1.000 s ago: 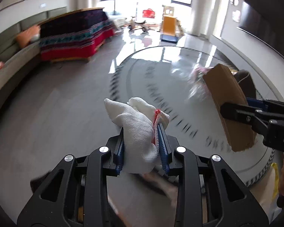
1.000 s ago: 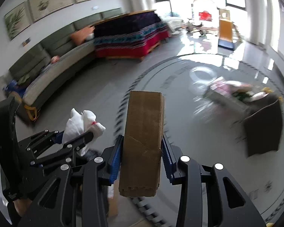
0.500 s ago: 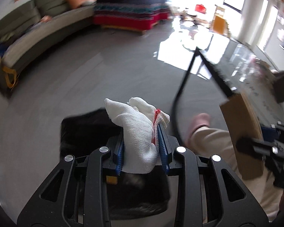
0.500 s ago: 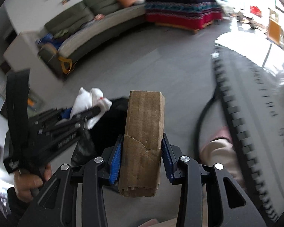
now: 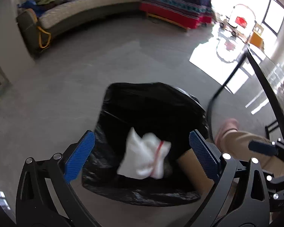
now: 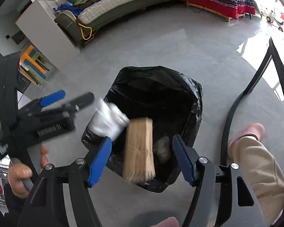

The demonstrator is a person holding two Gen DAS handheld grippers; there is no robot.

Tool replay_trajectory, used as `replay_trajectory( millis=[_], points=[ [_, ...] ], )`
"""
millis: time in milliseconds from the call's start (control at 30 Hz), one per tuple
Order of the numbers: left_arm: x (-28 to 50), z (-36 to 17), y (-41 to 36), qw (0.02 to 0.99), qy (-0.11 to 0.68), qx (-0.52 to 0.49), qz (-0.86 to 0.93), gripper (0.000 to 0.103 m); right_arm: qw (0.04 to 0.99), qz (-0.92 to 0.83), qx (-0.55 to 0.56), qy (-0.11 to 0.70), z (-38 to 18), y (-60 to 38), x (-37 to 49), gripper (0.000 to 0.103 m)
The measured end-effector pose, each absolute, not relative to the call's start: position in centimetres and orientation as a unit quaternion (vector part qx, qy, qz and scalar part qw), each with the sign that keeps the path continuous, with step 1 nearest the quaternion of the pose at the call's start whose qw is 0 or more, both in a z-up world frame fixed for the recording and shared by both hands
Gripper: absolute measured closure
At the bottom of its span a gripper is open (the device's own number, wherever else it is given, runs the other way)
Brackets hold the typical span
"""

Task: Collect trash
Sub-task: 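Carry both items to the trash bag and open both tools, then return both tools to the table toward the grey felt cloth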

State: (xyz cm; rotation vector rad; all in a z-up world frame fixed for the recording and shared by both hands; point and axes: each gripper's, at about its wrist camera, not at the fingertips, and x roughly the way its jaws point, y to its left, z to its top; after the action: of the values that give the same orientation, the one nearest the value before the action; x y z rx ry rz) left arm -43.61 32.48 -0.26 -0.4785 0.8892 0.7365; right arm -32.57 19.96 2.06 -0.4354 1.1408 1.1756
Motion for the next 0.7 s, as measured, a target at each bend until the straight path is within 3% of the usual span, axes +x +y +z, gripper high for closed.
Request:
replay_trajectory(
  millis=[333, 700],
  points=[
    [-43.0, -0.3, 32.7, 0.816, 0.417, -0.229, 0.328, 0.006, 0.676, 0.512, -0.169, 0.502, 2.6, 18.5, -30.9, 0.035],
    [-35.7, 2.2, 28.7, 0.846, 0.425, -0.184, 0.263, 0.006, 0.705, 0.493, -0.118, 0.496, 4.4, 13.9, -26.1, 0.035]
  ],
)
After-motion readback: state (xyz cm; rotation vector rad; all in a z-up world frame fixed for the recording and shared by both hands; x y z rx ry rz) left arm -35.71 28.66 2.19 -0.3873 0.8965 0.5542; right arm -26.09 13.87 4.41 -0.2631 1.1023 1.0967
